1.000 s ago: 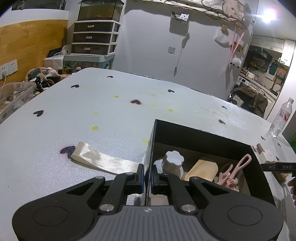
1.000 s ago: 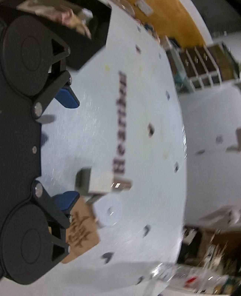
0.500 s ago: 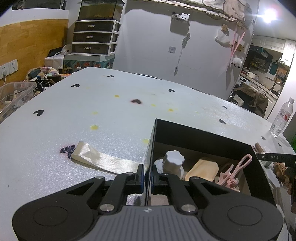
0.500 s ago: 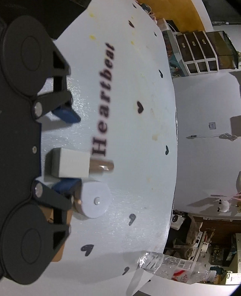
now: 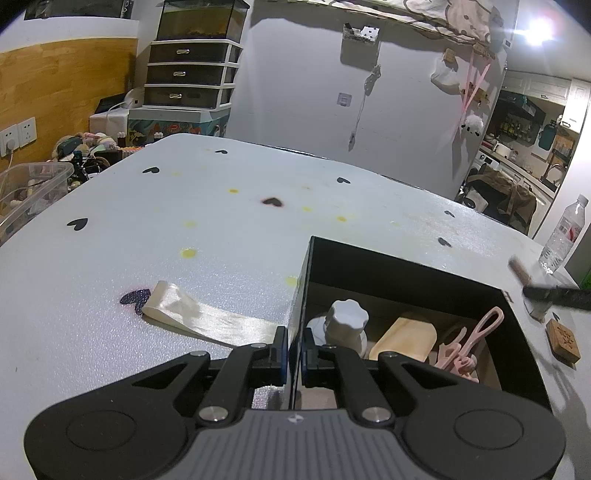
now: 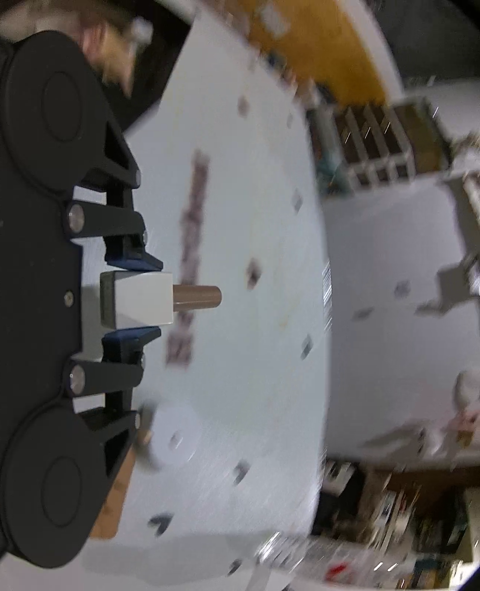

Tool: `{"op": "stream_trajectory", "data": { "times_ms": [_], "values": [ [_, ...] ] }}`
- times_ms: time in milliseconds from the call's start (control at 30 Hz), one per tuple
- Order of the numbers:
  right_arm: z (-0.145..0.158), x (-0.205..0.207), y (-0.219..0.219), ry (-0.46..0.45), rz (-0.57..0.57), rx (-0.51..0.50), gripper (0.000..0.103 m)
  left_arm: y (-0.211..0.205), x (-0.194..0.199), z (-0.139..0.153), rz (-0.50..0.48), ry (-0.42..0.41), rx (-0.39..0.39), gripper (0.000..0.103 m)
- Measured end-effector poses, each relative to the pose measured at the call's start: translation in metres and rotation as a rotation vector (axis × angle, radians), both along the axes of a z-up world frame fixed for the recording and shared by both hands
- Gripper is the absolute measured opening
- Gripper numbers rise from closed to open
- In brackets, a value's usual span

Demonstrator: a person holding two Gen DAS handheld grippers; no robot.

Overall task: Organize rigid objects
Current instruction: 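Carry the white cube into the black box and release it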

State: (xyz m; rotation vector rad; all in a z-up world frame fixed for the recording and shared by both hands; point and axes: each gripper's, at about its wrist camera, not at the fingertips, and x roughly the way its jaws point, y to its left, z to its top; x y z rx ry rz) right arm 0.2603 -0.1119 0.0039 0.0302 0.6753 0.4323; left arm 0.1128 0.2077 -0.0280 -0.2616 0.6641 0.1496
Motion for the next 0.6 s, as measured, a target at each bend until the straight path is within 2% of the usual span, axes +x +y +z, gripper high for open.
{"op": "stream_trajectory", "data": {
  "times_ms": [100, 233, 400, 500, 600],
  "values": [
    [0.025, -0.021, 0.02, -0.047, 0.103, 0.066, 0.032, 0.0, 0.0, 0.0, 0.001, 0.0, 0.0, 0.006],
    [0.043, -0.041, 0.051, -0.023, 0.275, 0.141, 0.032, 0.0, 0.0, 0.0, 0.0, 0.001, 0.001, 0.006],
    [0.038, -0.06, 0.1, 0.092, 0.466, 0.146, 0.032, 0.001, -0.001, -0.002, 0.002, 0.002, -0.004, 0.006],
    [0.027, -0.067, 0.123, 0.159, 0.514, 0.13, 0.032, 0.0, 0.0, 0.0, 0.002, 0.003, -0.01, 0.007],
    [0.021, -0.072, 0.138, 0.2, 0.516, 0.116, 0.032, 0.0, 0.001, 0.001, 0.002, 0.004, -0.017, 0.007]
  ]
}}
